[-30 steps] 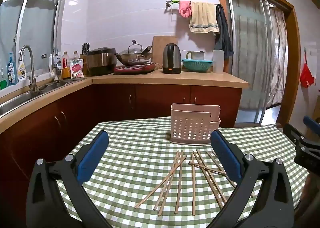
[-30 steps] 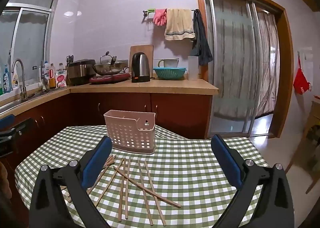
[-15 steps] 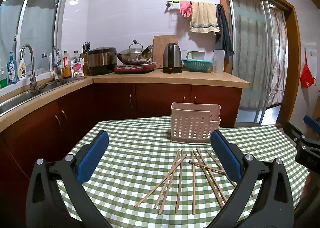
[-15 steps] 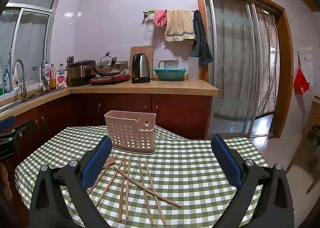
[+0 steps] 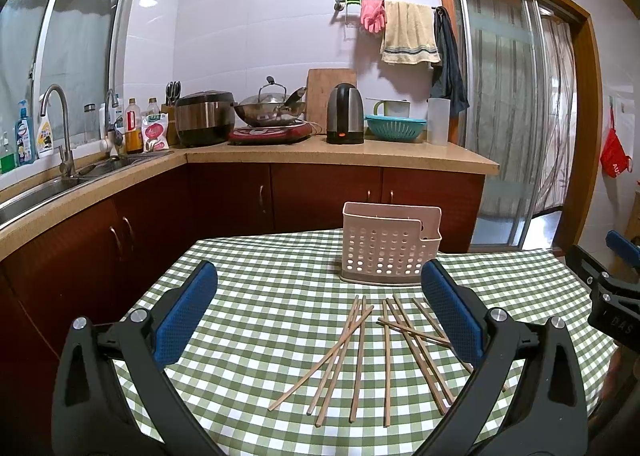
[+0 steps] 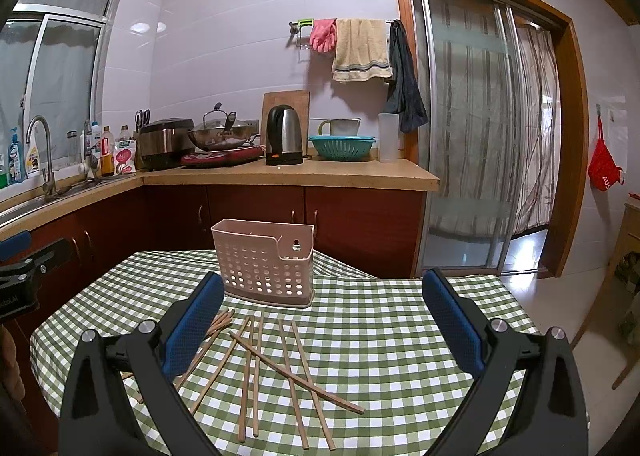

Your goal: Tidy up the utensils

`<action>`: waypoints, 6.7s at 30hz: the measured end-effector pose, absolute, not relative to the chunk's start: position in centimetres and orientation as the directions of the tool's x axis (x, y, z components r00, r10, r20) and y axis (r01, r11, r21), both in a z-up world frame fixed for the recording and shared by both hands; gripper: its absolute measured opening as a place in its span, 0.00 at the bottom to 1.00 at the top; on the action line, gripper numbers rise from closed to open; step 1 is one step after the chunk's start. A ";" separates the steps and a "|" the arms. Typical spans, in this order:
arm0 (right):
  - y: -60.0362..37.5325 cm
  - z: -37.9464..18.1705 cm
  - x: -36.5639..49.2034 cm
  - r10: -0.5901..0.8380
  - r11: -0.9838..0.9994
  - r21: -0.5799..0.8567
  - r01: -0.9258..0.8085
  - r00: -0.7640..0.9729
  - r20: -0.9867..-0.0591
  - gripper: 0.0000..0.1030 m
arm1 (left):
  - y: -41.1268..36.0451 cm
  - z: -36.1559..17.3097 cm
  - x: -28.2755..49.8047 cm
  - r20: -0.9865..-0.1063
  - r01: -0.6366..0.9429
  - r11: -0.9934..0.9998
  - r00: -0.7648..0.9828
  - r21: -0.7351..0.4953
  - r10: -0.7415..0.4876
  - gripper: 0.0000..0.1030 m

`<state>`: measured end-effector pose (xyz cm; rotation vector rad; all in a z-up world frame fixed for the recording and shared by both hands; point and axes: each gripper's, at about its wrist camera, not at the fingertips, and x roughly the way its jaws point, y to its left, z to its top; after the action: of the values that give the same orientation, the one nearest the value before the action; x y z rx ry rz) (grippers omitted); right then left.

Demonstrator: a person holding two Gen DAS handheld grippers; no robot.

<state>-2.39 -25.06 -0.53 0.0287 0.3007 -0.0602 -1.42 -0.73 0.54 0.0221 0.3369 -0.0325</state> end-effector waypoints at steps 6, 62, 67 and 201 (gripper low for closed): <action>-25.1 -0.6 -2.3 -0.055 0.998 0.020 0.064 0.953 -0.297 0.94 | -0.6 0.5 -1.5 -0.329 0.034 0.999 0.944 0.018 -0.027 0.96; -25.5 -5.1 0.3 -0.028 0.999 0.029 0.043 0.919 -0.394 0.94 | 0.7 -4.4 1.2 -0.432 0.028 0.996 0.902 0.079 0.009 0.96; -25.9 -7.4 1.8 0.003 0.999 0.047 0.021 0.886 -0.463 0.94 | 1.6 -7.6 2.4 -0.498 0.041 0.992 0.867 0.122 0.026 0.96; -29.5 -12.4 -0.1 0.099 0.995 0.065 -0.078 0.873 -0.478 0.08 | 4.4 -13.3 4.4 -0.592 0.175 0.984 0.796 0.024 -0.127 0.06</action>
<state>-0.09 -29.46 -12.37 0.0438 0.5019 0.0927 4.42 4.37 -13.30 0.0788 0.6301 -0.1623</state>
